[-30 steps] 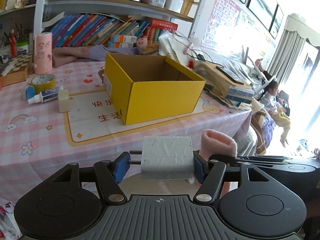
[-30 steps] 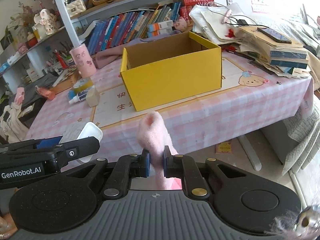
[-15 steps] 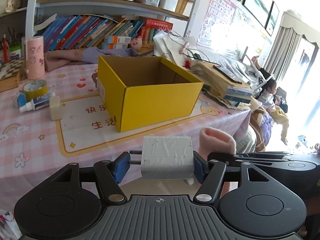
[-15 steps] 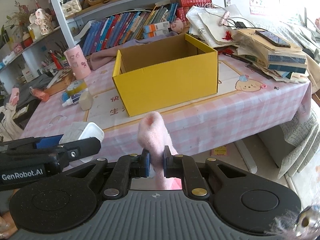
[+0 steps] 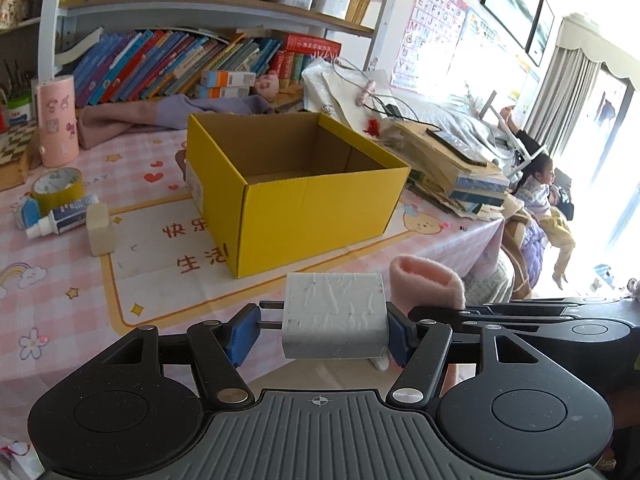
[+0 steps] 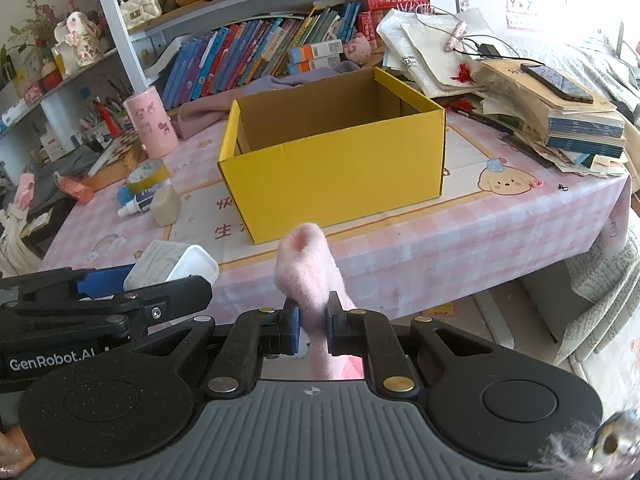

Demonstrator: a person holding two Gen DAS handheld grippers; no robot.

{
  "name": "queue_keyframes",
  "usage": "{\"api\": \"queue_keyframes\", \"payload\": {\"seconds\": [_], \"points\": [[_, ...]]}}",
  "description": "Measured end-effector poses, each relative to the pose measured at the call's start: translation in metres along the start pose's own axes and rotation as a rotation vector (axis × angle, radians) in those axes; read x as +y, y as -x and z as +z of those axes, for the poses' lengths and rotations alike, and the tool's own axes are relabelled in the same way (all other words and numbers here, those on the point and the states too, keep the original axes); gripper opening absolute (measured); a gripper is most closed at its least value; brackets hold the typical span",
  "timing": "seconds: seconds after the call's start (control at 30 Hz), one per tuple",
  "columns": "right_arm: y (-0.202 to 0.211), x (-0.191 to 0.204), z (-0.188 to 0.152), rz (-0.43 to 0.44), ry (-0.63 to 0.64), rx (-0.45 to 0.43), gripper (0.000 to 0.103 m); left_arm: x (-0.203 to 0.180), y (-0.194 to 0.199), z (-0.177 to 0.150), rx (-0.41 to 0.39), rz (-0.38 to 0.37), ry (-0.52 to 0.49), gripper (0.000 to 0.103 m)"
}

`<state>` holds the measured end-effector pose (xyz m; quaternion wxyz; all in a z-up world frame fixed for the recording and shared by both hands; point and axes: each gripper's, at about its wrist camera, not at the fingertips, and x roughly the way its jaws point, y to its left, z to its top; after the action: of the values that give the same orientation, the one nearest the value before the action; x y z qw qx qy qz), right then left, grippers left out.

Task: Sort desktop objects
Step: 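Carry the adapter and sock with both tools over the yellow box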

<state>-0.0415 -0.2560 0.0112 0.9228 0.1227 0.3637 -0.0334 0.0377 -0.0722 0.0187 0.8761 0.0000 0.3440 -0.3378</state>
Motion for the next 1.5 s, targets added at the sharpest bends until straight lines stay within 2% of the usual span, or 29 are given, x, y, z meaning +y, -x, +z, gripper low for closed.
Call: {"api": "queue_keyframes", "payload": {"seconds": [0.53, 0.77, 0.87, 1.07, 1.2, 1.5], "points": [[-0.025, -0.007, 0.031, 0.022, 0.055, 0.001, 0.011, -0.002, -0.024, 0.028, -0.042, 0.013, -0.026, 0.065], [-0.026, -0.016, 0.065, 0.046, 0.080, -0.070, 0.011, -0.004, -0.034, 0.061, -0.083, 0.002, 0.010, 0.065], [-0.023, -0.019, 0.083, 0.058, 0.105, -0.123, 0.011, -0.007, -0.033, 0.078, -0.126, 0.009, 0.010, 0.065], [-0.022, -0.027, 0.127, 0.105, 0.131, -0.238, 0.011, -0.013, -0.036, 0.114, -0.230, 0.056, -0.004, 0.065], [-0.026, -0.034, 0.156, 0.140, 0.164, -0.298, 0.011, -0.016, -0.041, 0.131, -0.269, 0.093, -0.001, 0.065], [-0.049, -0.050, 0.209, 0.218, 0.216, -0.367, 0.011, -0.018, -0.065, 0.161, -0.324, 0.178, 0.011, 0.065]]}}
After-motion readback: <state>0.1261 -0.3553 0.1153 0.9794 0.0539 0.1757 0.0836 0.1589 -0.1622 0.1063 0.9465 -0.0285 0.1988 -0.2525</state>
